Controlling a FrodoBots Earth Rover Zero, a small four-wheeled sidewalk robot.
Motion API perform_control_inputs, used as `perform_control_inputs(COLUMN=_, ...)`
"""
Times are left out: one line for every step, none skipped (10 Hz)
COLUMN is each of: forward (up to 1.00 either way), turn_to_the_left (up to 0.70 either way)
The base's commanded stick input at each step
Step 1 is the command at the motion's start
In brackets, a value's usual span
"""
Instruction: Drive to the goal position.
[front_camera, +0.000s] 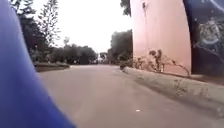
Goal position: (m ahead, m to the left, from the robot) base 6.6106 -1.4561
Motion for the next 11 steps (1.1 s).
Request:
perform_control_inputs(forward=1.0, turn_to_the_left=0.0)
perform_control_inputs(forward=1.0, turn_to_the_left=0.0)
perform_control_inputs(forward=1.0, turn_to_the_left=0.0)
perform_control_inputs(forward=1.0, turn_to_the_left=0.0)
perform_control_inputs(forward=1.0, turn_to_the_left=0.0)
perform_control_inputs(forward=1.0, turn_to_the_left=0.0)
perform_control_inputs(forward=1.0, turn_to_the_left=0.0)
perform_control_inputs(forward=1.0, turn_to_the_left=0.0)
perform_control_inputs(forward=1.0, turn_to_the_left=0.0)
perform_control_inputs(forward=1.0, turn_to_the_left=0.0)
perform_control_inputs(forward=1.0, turn_to_the_left=0.0)
